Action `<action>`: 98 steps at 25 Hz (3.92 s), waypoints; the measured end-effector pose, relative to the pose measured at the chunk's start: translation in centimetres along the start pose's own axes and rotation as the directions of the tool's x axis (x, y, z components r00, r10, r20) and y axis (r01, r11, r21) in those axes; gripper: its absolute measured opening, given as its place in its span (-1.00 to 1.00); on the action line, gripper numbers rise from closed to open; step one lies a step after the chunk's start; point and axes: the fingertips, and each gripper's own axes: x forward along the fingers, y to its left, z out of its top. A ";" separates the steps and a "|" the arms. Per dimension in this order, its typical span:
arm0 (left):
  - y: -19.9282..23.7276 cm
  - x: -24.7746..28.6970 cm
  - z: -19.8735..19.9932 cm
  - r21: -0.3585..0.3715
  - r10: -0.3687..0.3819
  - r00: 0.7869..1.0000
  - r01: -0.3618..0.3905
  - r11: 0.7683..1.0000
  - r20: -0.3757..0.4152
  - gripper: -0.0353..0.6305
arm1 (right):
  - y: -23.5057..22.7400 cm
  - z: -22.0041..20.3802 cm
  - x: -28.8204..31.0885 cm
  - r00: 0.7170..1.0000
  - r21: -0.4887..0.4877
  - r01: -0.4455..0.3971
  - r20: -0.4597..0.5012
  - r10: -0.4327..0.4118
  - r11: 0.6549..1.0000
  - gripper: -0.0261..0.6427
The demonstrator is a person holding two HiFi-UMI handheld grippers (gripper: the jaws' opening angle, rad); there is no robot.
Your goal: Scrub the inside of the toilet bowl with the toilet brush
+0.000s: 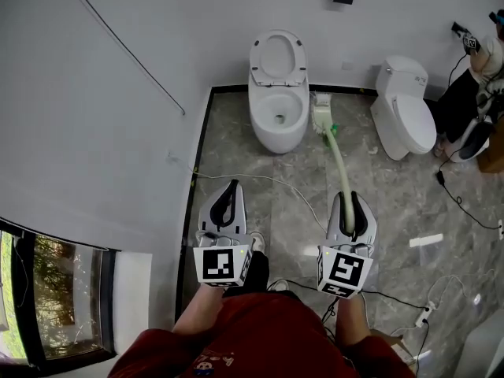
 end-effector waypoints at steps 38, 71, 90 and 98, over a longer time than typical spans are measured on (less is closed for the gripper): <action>20.0 35.6 -6.8 -0.068 -0.019 1.000 0.017 0.998 -0.015 -0.88 | 6.8 -0.7 39.7 0.994 -0.067 0.000 -0.113 -0.007 0.998 -0.59; 16.6 62.2 -32.1 -0.053 -0.077 0.969 0.067 0.996 -0.234 -0.88 | 5.7 -26.4 64.4 0.858 -0.022 -0.205 -0.484 0.169 0.978 -0.59; 15.1 57.7 -51.9 -0.172 -0.176 0.910 0.119 0.978 -0.375 -0.88 | 10.4 -48.5 61.5 0.689 -0.080 -0.240 -0.716 0.112 0.968 -0.59; 15.1 59.1 -51.4 -0.168 -0.195 0.910 0.142 0.976 -0.367 -0.88 | 10.9 -49.6 62.4 0.670 -0.050 -0.221 -0.733 0.115 0.974 -0.59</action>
